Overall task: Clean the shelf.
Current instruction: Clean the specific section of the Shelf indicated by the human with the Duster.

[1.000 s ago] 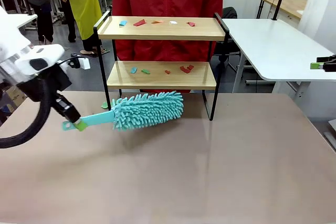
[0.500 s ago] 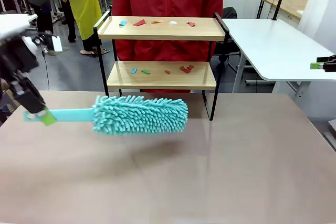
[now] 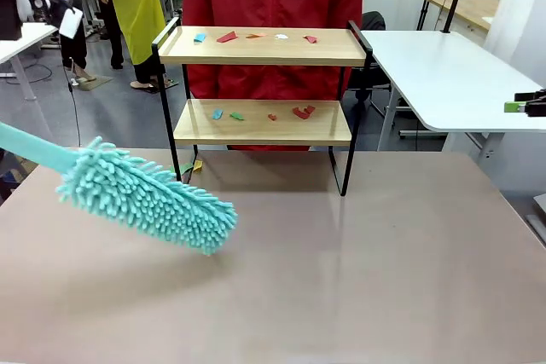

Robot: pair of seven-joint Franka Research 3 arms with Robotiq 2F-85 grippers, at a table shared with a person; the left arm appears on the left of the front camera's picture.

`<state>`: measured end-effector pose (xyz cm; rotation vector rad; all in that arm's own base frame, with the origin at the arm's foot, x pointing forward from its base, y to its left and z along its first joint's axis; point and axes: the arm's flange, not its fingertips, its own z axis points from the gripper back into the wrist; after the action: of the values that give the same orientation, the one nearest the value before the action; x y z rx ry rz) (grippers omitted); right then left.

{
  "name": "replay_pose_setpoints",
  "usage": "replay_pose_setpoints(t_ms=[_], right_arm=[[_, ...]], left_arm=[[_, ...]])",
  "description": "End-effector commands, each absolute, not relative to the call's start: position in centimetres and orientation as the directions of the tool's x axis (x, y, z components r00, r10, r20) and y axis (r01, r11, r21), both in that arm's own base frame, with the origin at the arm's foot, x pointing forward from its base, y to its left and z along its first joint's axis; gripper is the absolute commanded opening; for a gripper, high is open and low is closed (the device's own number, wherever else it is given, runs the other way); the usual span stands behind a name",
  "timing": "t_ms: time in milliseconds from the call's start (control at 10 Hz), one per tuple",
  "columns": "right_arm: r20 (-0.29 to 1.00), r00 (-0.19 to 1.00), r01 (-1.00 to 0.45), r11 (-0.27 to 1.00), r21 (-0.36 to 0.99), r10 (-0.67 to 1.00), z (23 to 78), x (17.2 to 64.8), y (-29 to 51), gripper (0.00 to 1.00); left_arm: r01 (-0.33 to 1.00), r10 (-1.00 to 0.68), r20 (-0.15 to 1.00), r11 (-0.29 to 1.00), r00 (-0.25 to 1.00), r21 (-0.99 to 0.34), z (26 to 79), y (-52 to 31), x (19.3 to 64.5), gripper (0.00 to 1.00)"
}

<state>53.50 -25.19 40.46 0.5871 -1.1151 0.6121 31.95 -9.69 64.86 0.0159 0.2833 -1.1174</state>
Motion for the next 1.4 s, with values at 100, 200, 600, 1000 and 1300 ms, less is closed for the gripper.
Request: replay_pose_setpoints(t_ms=[100, 200, 600, 1000, 1300], right_arm=[[0.937, 0.313, -0.71, 0.694, 0.121, 0.157, 40.6, 53.4, -25.0, 1.0], [0.937, 0.313, -0.71, 0.694, 0.121, 0.157, 40.6, 53.4, -25.0, 1.0], [0.937, 0.313, -0.71, 0.694, 0.121, 0.157, 40.6, 53.4, -25.0, 1.0], [0.937, 0.313, -0.71, 0.694, 0.121, 0.157, 40.6, 53.4, -25.0, 1.0], [0.937, 0.313, -0.71, 0.694, 0.121, 0.157, 40.6, 53.4, -25.0, 1.0]], left_arm=[[0.898, -0.848, -0.374, 0.433, 0.376, -0.079, 66.7, -8.6, 31.9, 0.13], [0.897, -0.842, -0.384, 0.436, 0.378, -0.073, 66.7, -8.2, 31.4, 0.13], [0.885, -0.84, -0.362, 0.459, 0.403, -0.078, 66.4, -8.9, 31.9, 0.13], [0.885, -0.84, -0.362, 0.459, 0.403, -0.078, 66.4, -8.9, 31.9, 0.13], [0.885, -0.84, -0.362, 0.459, 0.403, -0.078, 66.4, -8.9, 31.9, 0.13]])
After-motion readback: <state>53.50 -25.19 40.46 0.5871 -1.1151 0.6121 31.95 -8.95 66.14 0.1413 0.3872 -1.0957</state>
